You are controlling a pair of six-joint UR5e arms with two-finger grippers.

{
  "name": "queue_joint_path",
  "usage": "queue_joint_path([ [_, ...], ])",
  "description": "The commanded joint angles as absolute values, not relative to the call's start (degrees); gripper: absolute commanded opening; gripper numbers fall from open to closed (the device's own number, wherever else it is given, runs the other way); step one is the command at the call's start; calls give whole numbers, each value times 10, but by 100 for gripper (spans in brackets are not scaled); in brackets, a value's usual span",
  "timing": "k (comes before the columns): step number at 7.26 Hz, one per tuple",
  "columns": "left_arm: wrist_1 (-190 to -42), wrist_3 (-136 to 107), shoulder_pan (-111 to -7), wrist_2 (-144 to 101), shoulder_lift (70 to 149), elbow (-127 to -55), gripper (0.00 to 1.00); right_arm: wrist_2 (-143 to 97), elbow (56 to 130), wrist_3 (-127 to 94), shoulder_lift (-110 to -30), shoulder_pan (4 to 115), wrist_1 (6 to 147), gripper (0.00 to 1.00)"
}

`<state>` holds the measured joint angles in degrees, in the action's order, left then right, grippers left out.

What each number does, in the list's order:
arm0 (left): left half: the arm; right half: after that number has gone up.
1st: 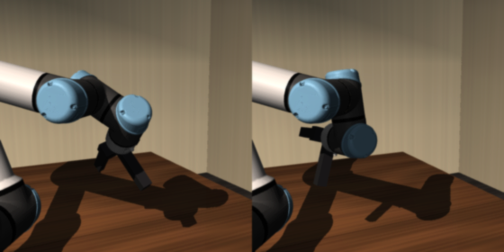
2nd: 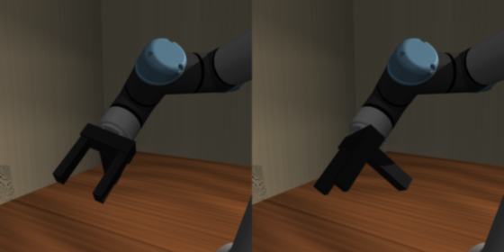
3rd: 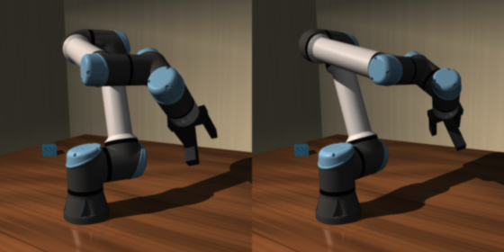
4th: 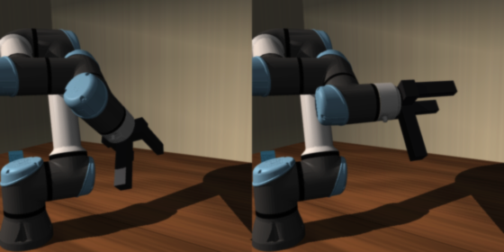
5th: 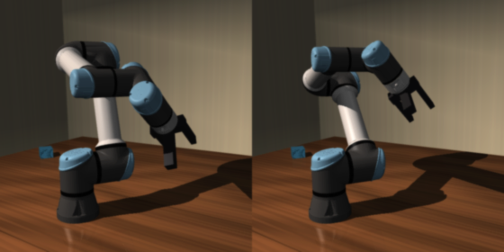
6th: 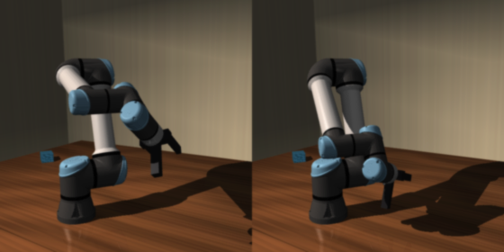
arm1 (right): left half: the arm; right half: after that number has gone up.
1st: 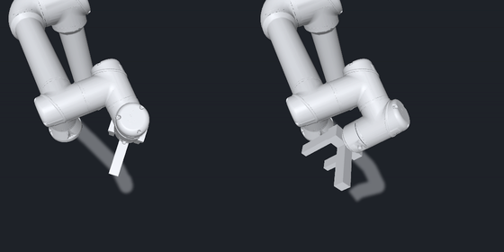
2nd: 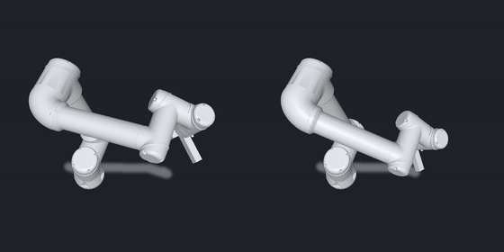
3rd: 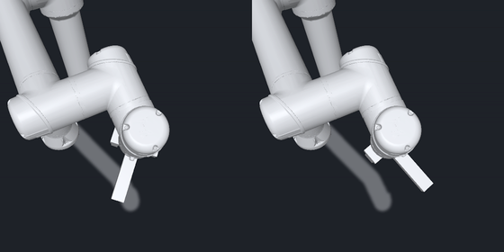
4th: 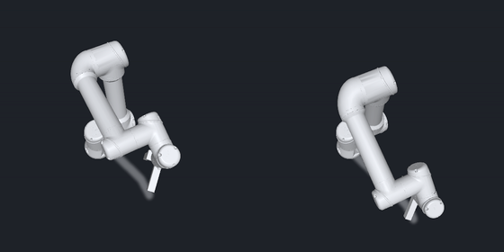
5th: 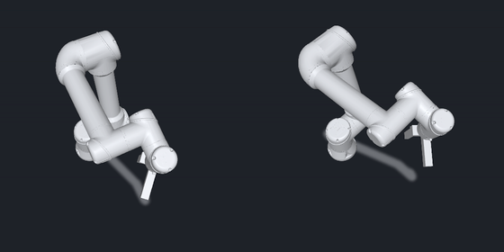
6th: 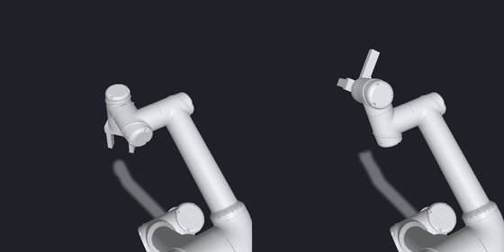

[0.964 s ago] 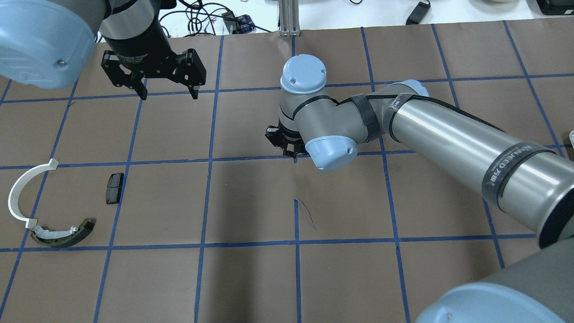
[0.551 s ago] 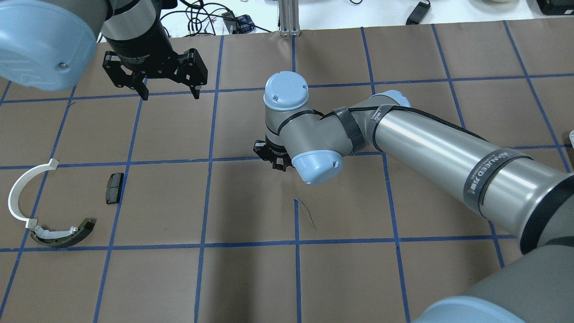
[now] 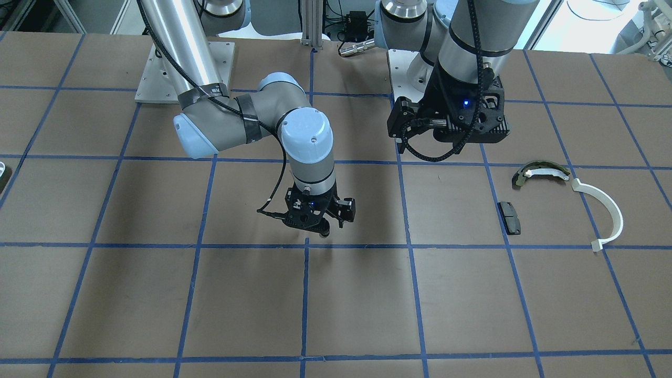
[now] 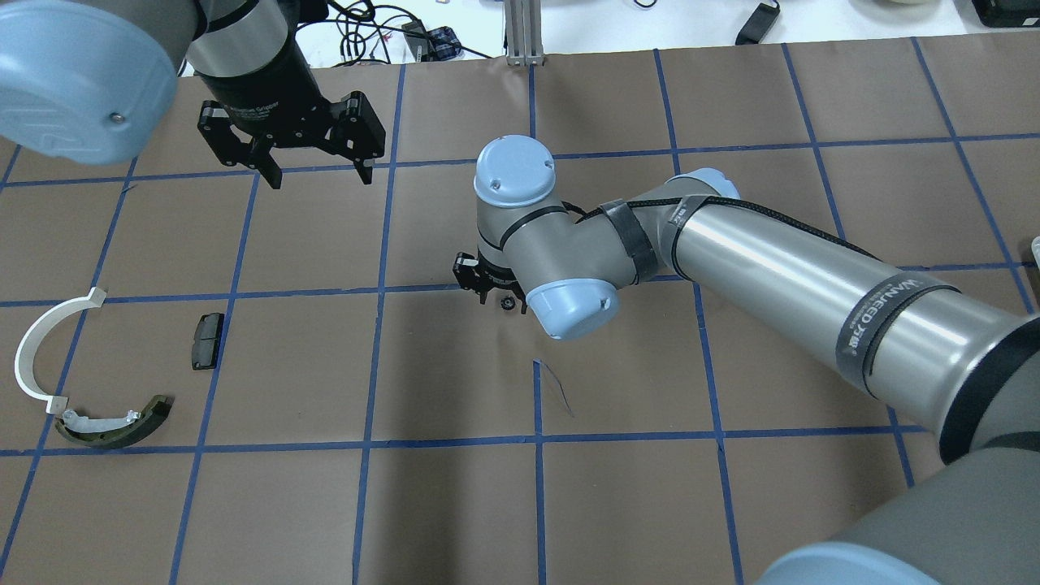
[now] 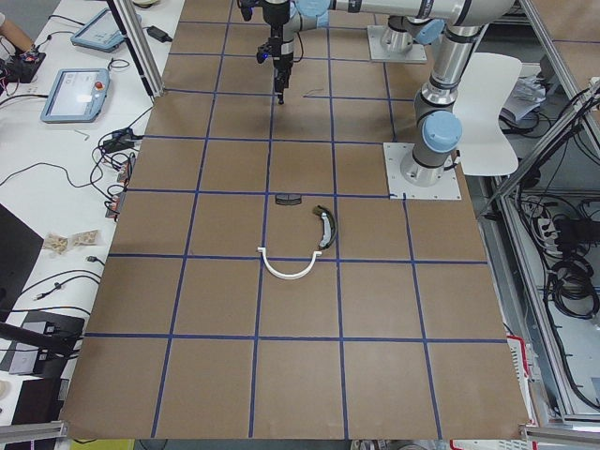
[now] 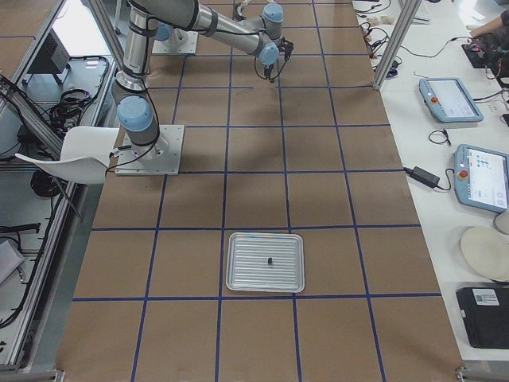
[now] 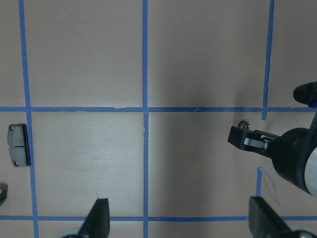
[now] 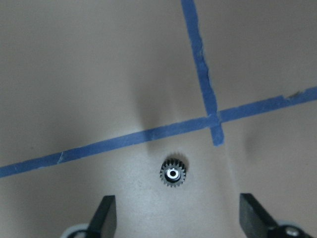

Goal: Place bearing gear from tray to pile

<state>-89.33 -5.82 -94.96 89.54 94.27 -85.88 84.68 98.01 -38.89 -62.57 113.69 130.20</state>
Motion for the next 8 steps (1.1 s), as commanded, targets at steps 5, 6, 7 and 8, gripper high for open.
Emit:
queue_joint_path([
  [5, -741, -173, -1017, 885, 1002, -1012, 100, 846, 983, -6, -749, 807, 1072, 100],
  [6, -656, -198, -1044, 886, 1022, -1052, 100, 846, 983, 79, -750, 753, 1068, 100],
  [7, -580, -263, -1067, 885, 1051, -1075, 100, 846, 981, 137, -751, 704, 1070, 100],
  [8, -566, -271, -1079, 887, 1076, -1076, 100, 853, 981, 190, -751, 648, 1071, 100],
])
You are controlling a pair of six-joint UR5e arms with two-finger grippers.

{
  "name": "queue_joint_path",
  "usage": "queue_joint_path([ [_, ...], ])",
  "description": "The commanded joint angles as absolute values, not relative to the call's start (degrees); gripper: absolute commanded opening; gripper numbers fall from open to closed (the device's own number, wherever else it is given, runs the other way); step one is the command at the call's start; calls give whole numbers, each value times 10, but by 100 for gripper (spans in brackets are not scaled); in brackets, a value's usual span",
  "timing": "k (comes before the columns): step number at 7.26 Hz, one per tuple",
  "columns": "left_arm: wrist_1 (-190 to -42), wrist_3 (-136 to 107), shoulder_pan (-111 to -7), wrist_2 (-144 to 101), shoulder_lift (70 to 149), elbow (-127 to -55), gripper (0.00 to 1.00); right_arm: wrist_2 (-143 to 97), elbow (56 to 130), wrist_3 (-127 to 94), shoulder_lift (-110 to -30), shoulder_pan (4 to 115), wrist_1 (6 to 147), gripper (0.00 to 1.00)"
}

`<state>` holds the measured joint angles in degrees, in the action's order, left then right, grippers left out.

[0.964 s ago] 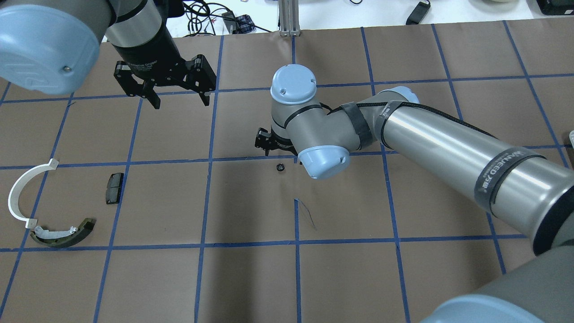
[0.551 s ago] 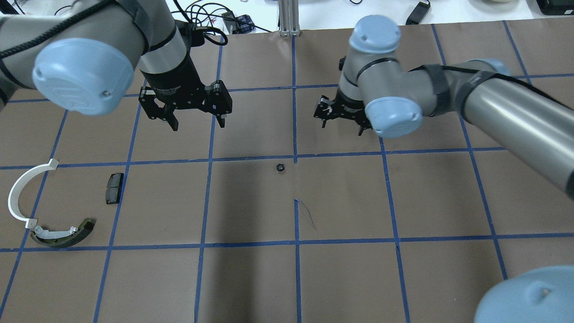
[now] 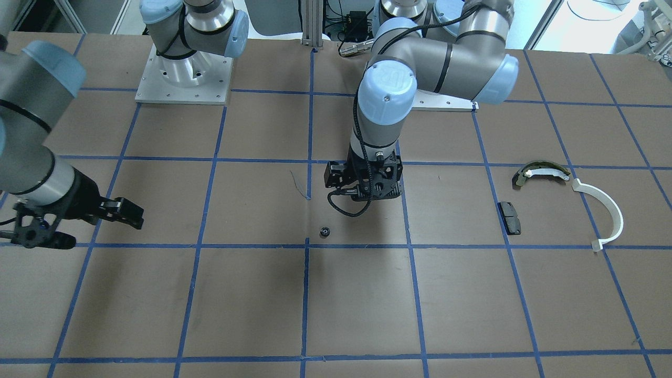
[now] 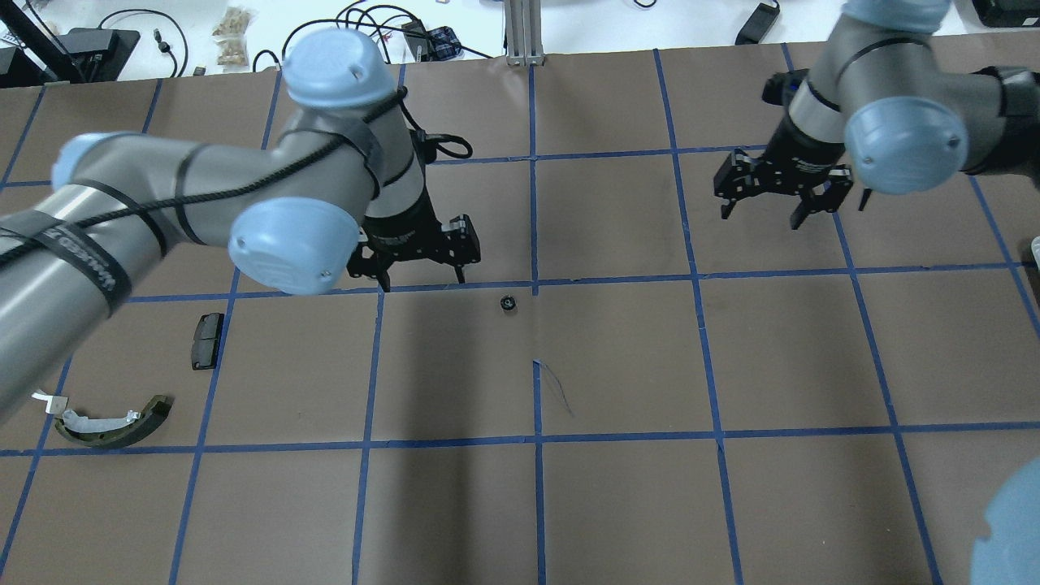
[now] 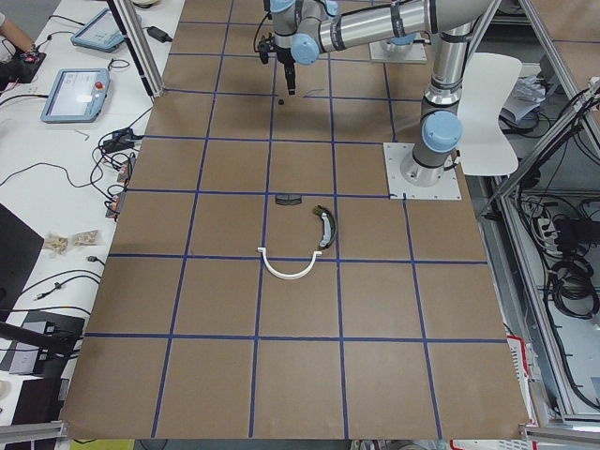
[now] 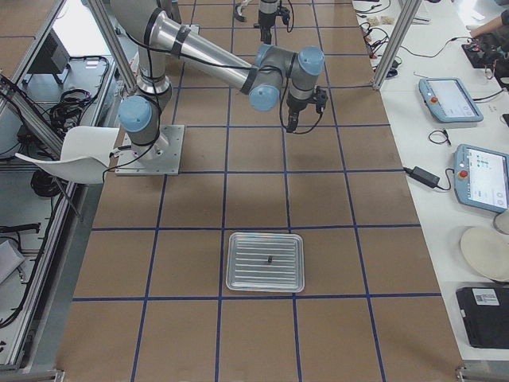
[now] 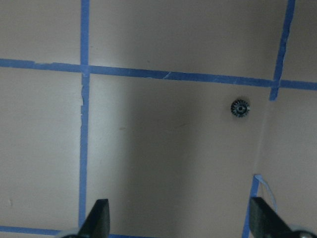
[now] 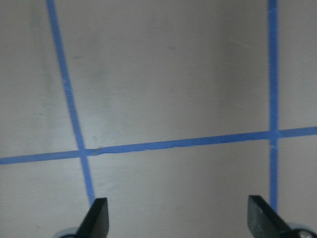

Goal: Place bearing gear from tray to pile

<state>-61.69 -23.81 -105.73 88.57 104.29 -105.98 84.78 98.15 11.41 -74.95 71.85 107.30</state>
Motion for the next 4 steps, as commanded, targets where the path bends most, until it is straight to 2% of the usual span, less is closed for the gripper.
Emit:
queue_joint_path([
  [1, -536, -277, -1092, 892, 1098, -1077, 100, 856, 979, 224, -751, 601, 1077, 100],
  [4, -439, -290, -1104, 896, 1157, -1074, 100, 876, 979, 332, -736, 468, 1130, 100],
])
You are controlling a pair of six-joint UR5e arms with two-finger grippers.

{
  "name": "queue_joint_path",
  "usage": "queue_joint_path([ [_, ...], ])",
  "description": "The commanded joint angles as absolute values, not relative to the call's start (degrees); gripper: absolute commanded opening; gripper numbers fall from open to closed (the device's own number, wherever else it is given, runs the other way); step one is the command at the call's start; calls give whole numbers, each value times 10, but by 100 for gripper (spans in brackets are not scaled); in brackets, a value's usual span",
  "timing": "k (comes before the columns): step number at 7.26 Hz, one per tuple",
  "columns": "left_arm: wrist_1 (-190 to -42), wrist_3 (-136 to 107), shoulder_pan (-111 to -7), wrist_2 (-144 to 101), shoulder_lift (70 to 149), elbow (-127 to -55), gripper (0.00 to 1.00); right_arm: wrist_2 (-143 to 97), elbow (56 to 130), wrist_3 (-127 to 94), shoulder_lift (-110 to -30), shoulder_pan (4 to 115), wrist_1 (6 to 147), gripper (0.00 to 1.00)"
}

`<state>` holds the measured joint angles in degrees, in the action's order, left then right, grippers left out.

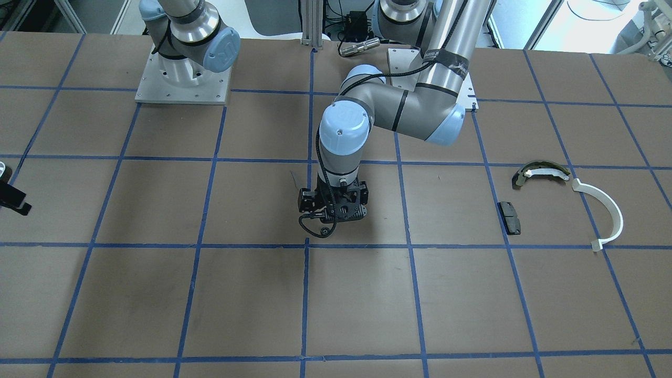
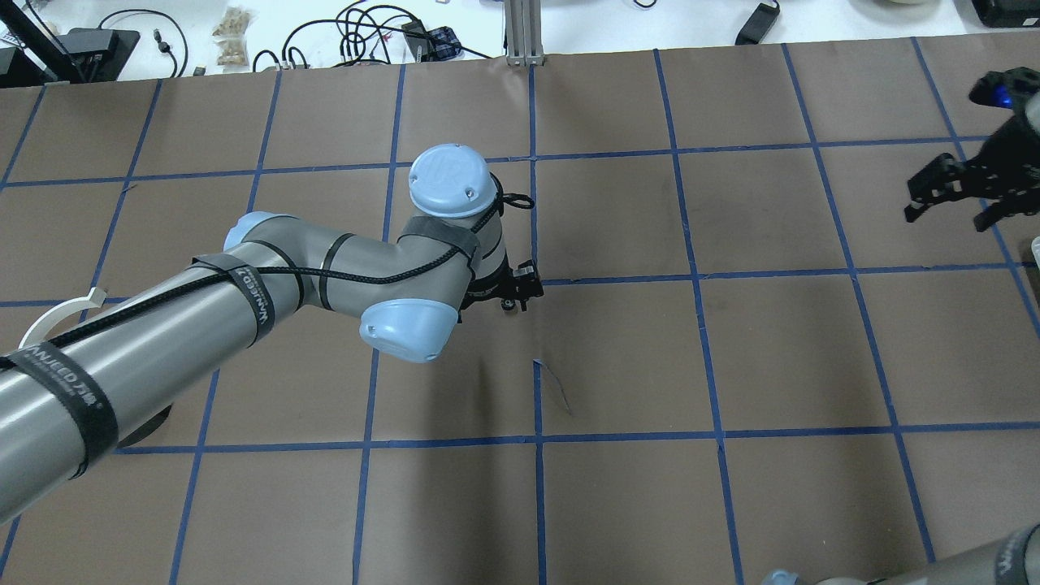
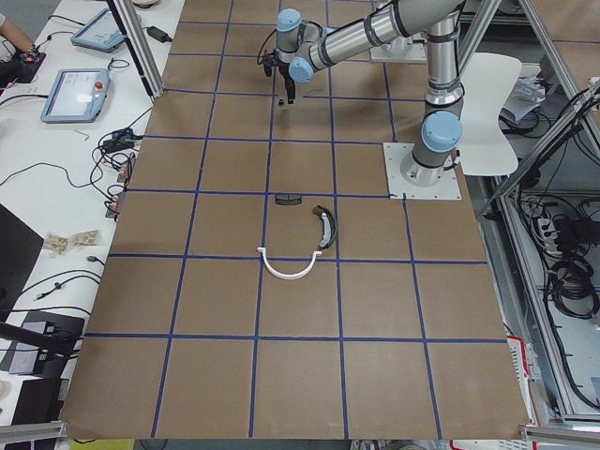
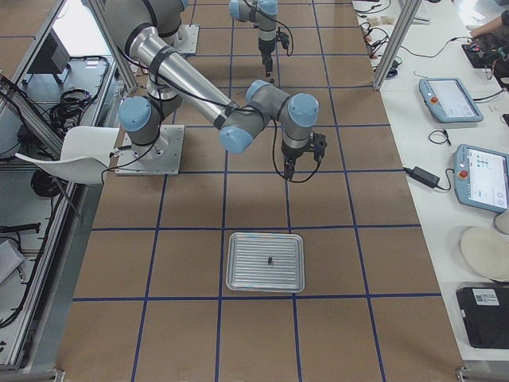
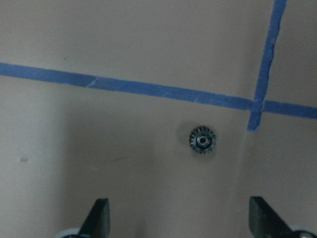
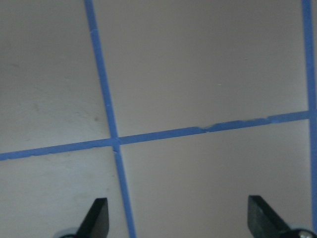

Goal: Place bearing gear from tray to pile

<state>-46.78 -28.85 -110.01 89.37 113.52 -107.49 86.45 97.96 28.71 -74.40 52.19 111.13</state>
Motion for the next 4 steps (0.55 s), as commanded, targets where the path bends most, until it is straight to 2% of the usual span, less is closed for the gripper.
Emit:
queue_joint_path([
  [1, -422, -290, -1105, 903, 1166, -1074, 100, 891, 979, 362, -725, 432, 1155, 100],
  [4, -375, -287, -1117, 909, 1189, -1074, 100, 917, 969, 484, -644, 335, 1272, 100],
])
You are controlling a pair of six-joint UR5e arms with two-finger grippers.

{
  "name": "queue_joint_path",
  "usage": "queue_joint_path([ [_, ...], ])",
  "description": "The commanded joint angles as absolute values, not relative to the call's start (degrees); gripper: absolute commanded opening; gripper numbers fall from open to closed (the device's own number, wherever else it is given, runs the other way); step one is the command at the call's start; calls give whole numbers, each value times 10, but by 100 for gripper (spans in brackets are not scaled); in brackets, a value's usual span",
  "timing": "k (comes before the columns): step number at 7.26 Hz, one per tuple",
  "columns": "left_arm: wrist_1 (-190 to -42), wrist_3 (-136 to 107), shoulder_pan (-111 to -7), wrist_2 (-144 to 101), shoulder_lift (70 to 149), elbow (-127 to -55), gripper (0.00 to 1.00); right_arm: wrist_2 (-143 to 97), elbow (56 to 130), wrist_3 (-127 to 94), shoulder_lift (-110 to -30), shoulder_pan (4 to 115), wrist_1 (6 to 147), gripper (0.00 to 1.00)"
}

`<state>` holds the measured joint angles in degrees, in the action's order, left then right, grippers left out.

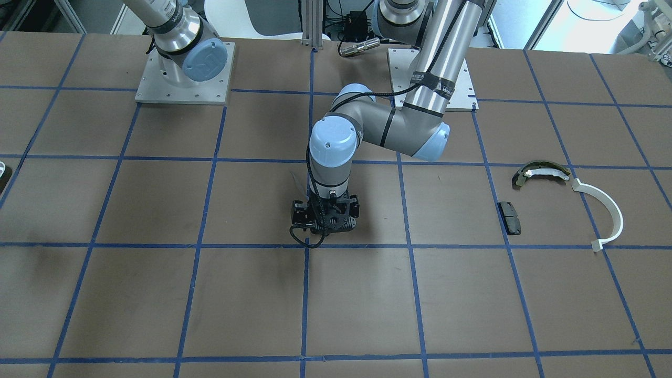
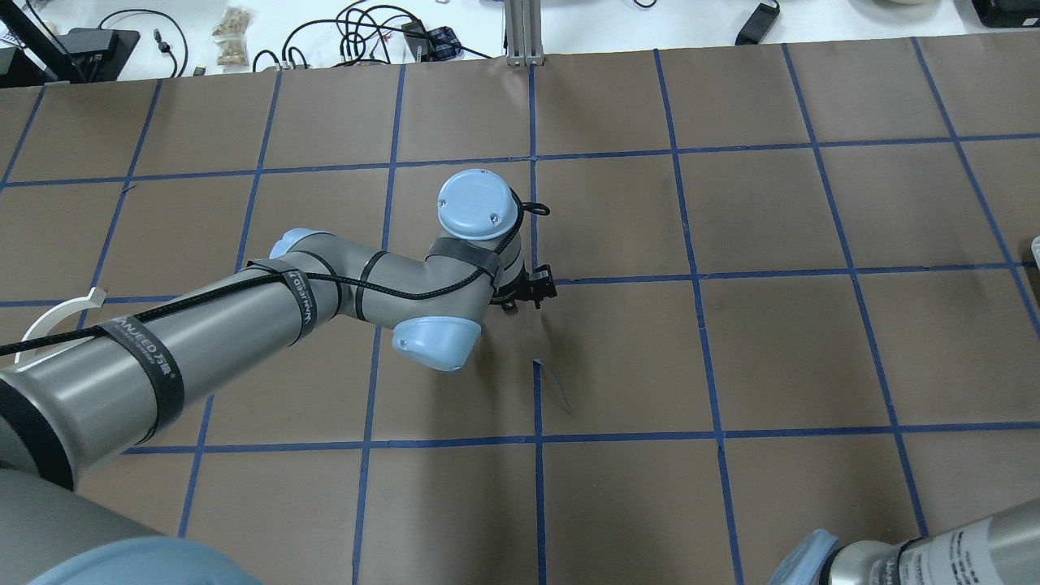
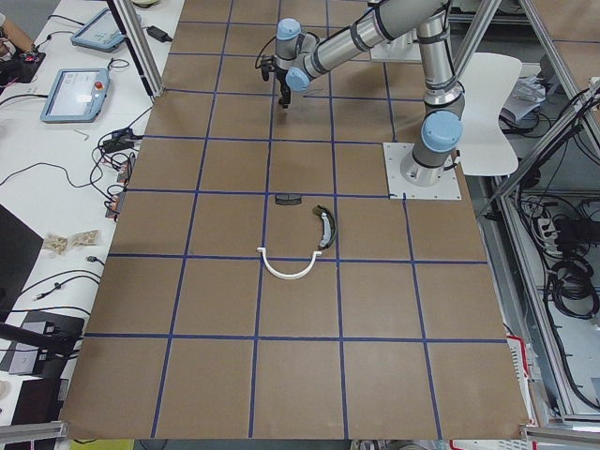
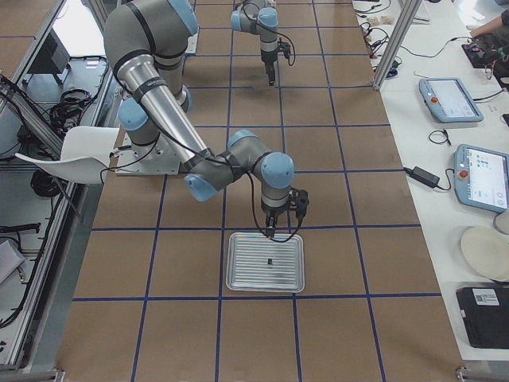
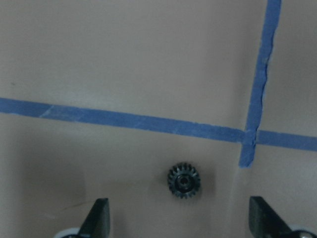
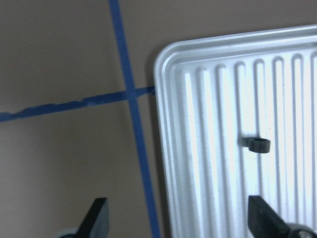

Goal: Place bearing gear from tray to pile

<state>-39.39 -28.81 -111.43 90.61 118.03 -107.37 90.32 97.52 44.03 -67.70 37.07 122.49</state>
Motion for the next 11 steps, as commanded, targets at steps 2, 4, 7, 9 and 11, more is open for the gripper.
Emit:
queue_joint_path([
  [2, -374, -284, -1120, 935, 1188, -1077, 98, 918, 944, 487, -600, 330, 1295, 100],
  [4, -374, -284, -1120, 936, 1189, -1077, 77, 911, 916, 483, -567, 330, 1296, 100],
  [7, -373, -280, -1120, 936, 1187, -1076, 4, 909, 922, 478, -568, 331, 1286, 89],
  [9, -375, -280, -1120, 936, 1176, -1074, 0, 909, 923, 469, -566, 335, 1285, 85],
  [11, -379, -258, -1110, 939, 1149, -1079, 0, 909, 922, 468, -551, 335, 1289, 82],
])
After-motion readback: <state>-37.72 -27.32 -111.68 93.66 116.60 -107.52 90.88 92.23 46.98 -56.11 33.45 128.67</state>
